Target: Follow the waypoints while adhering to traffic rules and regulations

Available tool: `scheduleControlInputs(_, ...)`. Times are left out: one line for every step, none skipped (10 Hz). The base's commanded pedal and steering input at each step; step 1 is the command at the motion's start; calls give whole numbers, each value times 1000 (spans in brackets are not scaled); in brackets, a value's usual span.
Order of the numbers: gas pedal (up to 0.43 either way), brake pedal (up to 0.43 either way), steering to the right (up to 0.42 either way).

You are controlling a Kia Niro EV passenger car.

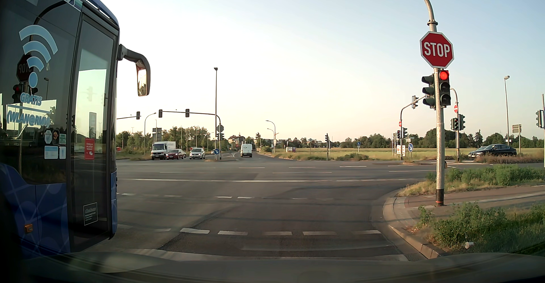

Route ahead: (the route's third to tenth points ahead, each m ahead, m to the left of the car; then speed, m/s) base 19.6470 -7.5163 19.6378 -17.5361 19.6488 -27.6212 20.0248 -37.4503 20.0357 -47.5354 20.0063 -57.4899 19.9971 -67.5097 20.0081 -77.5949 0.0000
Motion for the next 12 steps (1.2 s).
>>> scheduleControlInputs(0, 427, 4)
scheduleControlInputs(0, 433, 4)
scheduleControlInputs(0, 433, 4)
scheduleControlInputs(0, 433, 4)
scheduleControlInputs(0, 433, 4)
scheduleControlInputs(0, 433, 4)
scheduleControlInputs(0, 439, 4)
scheduleControlInputs(0, 445, 4)
scheduleControlInputs(0, 445, 4)
scheduleControlInputs(0, 451, 4)
scheduleControlInputs(0, 451, 4)
scheduleControlInputs(0, 451, 4)
